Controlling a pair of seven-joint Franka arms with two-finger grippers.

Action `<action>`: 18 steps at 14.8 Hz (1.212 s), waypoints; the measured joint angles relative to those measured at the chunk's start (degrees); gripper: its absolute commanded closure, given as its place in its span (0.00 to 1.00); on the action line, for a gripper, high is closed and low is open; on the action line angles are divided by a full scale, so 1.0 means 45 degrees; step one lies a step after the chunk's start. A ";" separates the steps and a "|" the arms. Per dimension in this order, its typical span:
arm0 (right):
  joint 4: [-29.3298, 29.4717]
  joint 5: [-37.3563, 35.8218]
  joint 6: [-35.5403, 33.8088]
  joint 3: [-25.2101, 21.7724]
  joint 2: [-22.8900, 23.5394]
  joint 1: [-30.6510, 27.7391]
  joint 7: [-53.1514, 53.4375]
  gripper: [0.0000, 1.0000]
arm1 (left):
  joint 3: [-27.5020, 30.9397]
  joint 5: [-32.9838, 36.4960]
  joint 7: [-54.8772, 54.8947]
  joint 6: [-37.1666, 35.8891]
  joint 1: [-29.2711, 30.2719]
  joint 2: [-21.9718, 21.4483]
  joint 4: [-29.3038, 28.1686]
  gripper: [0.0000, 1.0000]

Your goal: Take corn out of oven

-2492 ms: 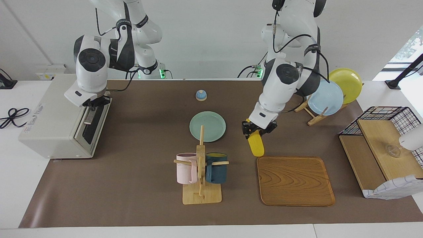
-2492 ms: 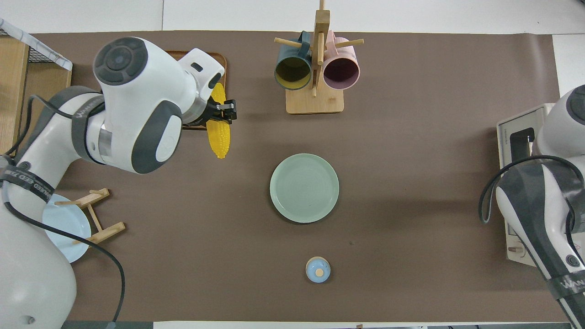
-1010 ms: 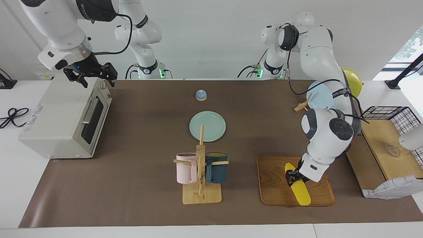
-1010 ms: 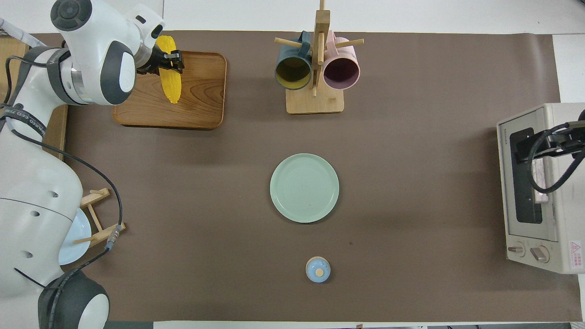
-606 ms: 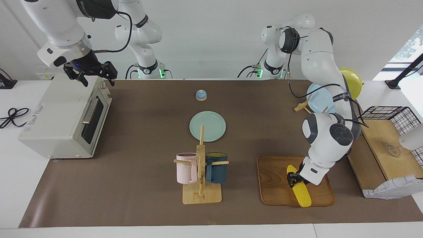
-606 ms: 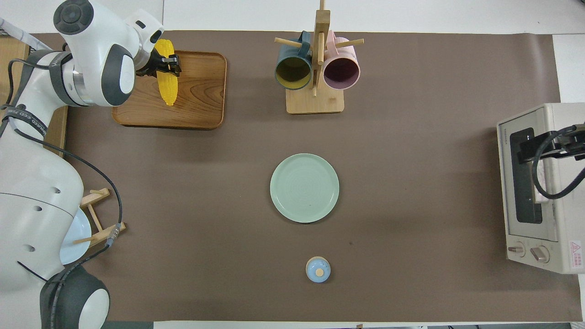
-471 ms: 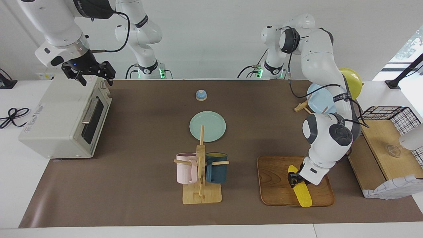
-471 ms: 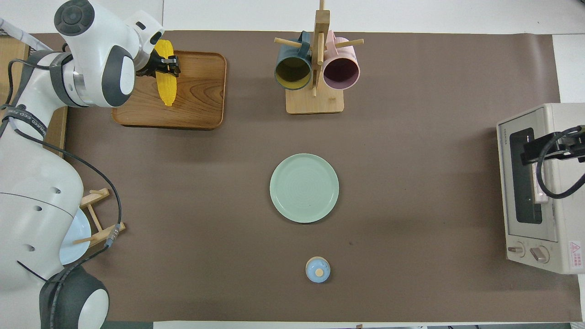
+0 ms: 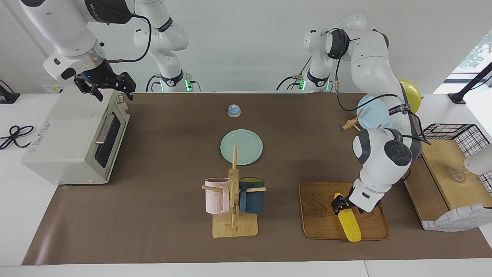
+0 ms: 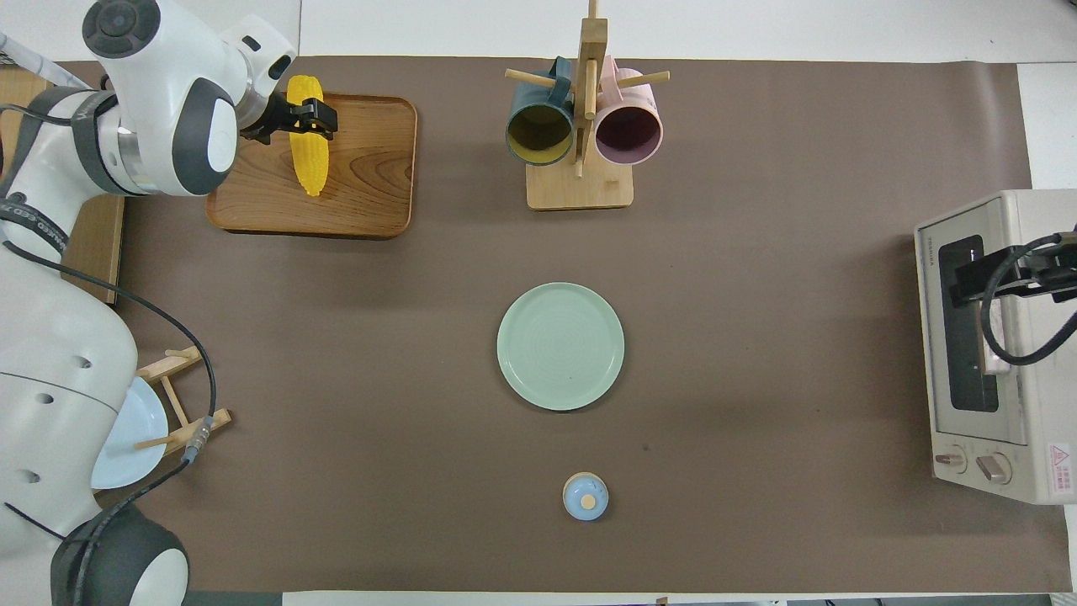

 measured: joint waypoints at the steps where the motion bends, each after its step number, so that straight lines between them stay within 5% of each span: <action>1: -0.0004 0.0000 0.0000 -0.0002 0.0000 -0.0023 0.0000 0.00 | 0.0000 0.0000 -0.0003 -0.0588 0.0009 -0.0476 -0.0031 0.00; 12: -0.0017 0.0000 0.0000 -0.0024 0.0000 -0.0063 0.0000 0.00 | 0.0037 0.0000 -0.0500 -0.5914 0.0222 -0.6907 -0.3109 0.00; 18: -0.0019 0.0000 0.0000 -0.0024 -0.0001 -0.0063 0.0000 0.00 | -0.0052 -0.0064 -0.0723 -0.6342 0.0217 -0.9651 -0.6361 0.00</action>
